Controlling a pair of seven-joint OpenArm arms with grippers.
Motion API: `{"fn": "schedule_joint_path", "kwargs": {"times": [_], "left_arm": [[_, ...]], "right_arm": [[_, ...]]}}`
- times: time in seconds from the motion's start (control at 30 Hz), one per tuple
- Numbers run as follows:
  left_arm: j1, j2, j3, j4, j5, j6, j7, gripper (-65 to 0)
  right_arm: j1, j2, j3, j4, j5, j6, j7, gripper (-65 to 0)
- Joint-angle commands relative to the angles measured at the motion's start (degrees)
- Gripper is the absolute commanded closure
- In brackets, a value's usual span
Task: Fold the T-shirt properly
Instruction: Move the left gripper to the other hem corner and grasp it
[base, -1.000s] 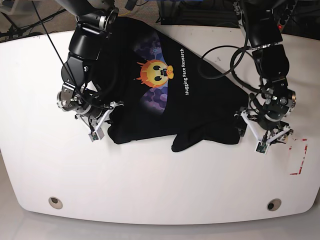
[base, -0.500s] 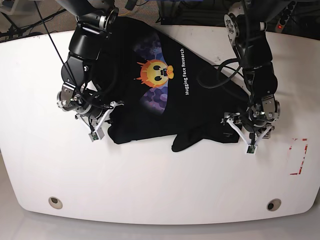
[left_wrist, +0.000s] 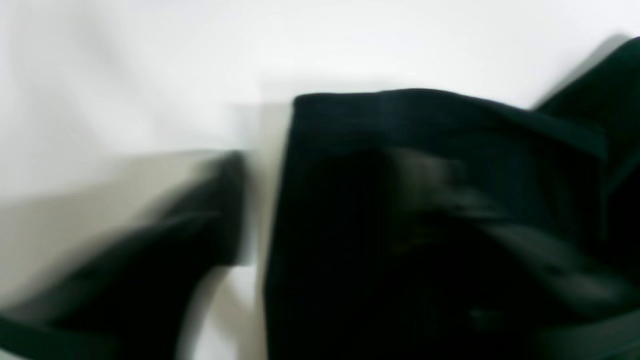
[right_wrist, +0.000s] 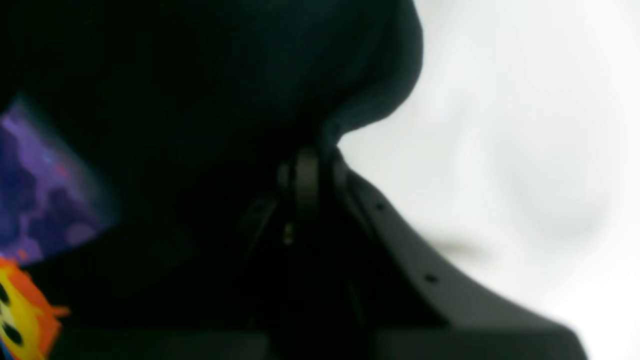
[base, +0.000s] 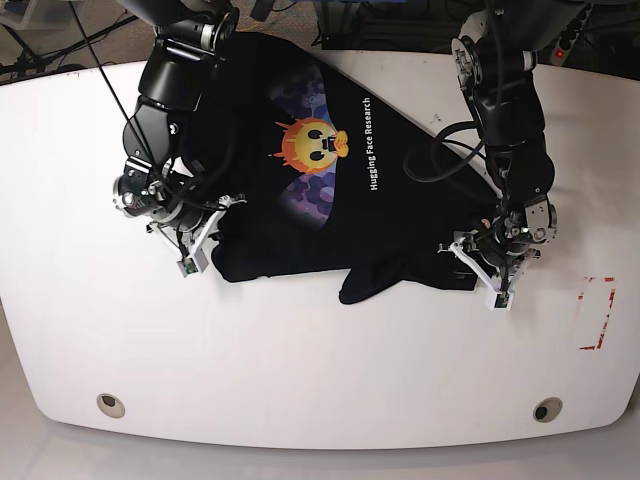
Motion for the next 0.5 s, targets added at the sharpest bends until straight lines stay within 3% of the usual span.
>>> {"fn": "schedule_joint_path", "kwargs": {"times": [0.0,0.07,0.1,0.33,0.47], "left_arm": [[-0.9,-0.2,0.2,0.4,-0.1,-0.1,0.5,-8.3],[-0.8,-0.3,0.2,0.7,-0.1,-0.1,0.6,-0.7],[-0.7,-0.3,0.2,1.1,-0.1,-0.1,0.8,0.0],[3.5,-0.3,0.0,15.2,-0.3,-0.1,4.6,0.0],[5.5,-0.3,-0.1,23.7,-0.3,-0.1,7.6,0.0]], "right_arm": [[0.6,0.5,0.0,2.6,-1.1,-0.1,-1.2,0.0],[0.7,0.5,0.0,2.8,-1.1,-0.1,-1.2,0.0],[0.9,0.6,0.0,2.8,-1.1,-0.1,-1.2,0.0],[2.4,1.4,0.1,5.9,-1.5,-0.1,-1.4,0.0],[4.3,2.1,-0.1,10.1,-1.2,-0.1,-4.7,0.0]]}}
